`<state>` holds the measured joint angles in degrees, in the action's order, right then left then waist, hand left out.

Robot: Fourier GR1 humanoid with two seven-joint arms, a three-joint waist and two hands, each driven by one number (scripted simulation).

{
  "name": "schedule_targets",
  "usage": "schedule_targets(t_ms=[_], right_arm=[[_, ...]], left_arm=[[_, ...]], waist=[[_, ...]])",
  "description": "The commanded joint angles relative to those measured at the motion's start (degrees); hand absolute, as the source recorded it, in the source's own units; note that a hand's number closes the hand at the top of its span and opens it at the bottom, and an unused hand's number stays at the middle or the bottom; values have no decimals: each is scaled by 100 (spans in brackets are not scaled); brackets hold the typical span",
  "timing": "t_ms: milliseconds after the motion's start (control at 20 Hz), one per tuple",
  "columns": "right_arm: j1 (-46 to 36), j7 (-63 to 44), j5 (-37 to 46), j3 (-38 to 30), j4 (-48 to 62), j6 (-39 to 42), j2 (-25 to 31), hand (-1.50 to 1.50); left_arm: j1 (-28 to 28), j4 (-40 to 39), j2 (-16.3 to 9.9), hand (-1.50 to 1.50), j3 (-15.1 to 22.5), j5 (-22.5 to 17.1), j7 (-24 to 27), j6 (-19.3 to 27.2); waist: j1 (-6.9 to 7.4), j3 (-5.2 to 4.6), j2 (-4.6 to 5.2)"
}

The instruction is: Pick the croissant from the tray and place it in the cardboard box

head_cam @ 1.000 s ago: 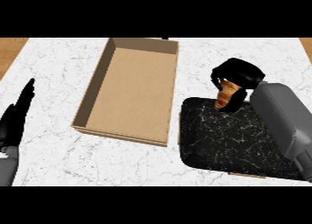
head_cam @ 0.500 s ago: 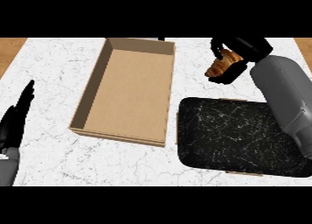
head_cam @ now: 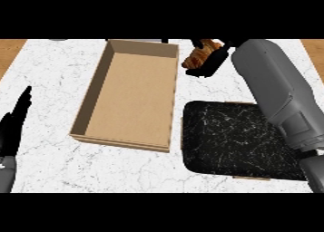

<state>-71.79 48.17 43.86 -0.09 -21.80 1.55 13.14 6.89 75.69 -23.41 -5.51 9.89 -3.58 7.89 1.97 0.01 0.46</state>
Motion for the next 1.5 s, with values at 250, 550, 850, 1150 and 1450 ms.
schedule_targets(t_ms=[250, 550, 850, 1150, 1450], right_arm=[[-787, -1044, -418, -396, 294, 474, -910, 150], [-1337, -1927, -842, -408, 755, 512, -1302, 150], [-1519, -2057, -1305, 63, 1123, 251, -1311, 150], [-1368, -2288, -1257, 570, 1337, -179, -1314, 150], [-1377, -3052, -1702, 374, 1624, 63, -1314, -150]], left_arm=[[130, -315, 25, 0, -148, -63, 313, -138], [232, 85, 130, 0, 76, 155, -157, -52], [526, -284, 288, 0, 201, 260, 101, -61], [914, -342, 214, 0, 271, 235, -30, -312], [1125, -368, 385, 0, 395, 327, -76, -231]], waist=[[-28, -6, 9], [195, -6, 37], [437, -17, 88], [750, -24, 134], [960, -27, 190]])
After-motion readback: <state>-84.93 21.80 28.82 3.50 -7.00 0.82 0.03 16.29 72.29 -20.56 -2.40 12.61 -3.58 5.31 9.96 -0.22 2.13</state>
